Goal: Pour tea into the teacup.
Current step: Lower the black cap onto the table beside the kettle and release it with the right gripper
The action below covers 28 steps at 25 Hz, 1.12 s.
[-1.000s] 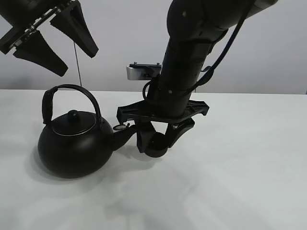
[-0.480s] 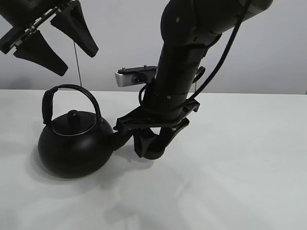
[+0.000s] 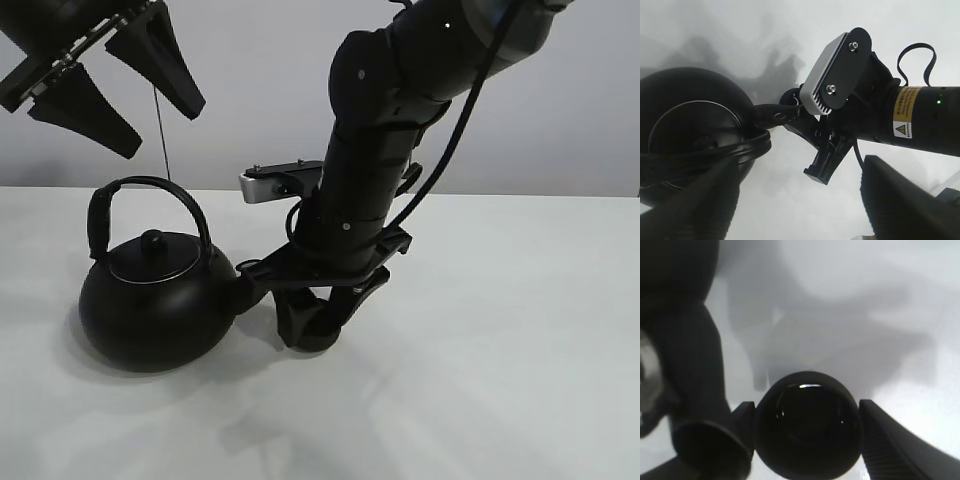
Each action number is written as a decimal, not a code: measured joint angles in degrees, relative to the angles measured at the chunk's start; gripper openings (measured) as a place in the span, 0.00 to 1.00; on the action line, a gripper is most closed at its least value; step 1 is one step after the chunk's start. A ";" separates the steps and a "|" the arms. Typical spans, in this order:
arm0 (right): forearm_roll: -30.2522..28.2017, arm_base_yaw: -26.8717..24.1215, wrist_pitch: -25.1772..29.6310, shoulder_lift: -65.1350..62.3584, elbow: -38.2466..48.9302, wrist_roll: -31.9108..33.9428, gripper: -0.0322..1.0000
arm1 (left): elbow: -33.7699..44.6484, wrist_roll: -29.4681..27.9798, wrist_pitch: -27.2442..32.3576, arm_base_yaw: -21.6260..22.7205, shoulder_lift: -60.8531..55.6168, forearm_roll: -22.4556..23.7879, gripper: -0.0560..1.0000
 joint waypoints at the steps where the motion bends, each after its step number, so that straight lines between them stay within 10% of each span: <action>1: 0.12 0.00 -0.05 0.12 -0.14 0.00 0.42 | 0.00 0.00 0.00 0.00 0.00 0.00 0.53; 28: 0.34 -2.37 5.39 -9.20 -0.20 1.27 0.50 | 0.00 0.00 -0.11 0.00 0.00 0.00 0.53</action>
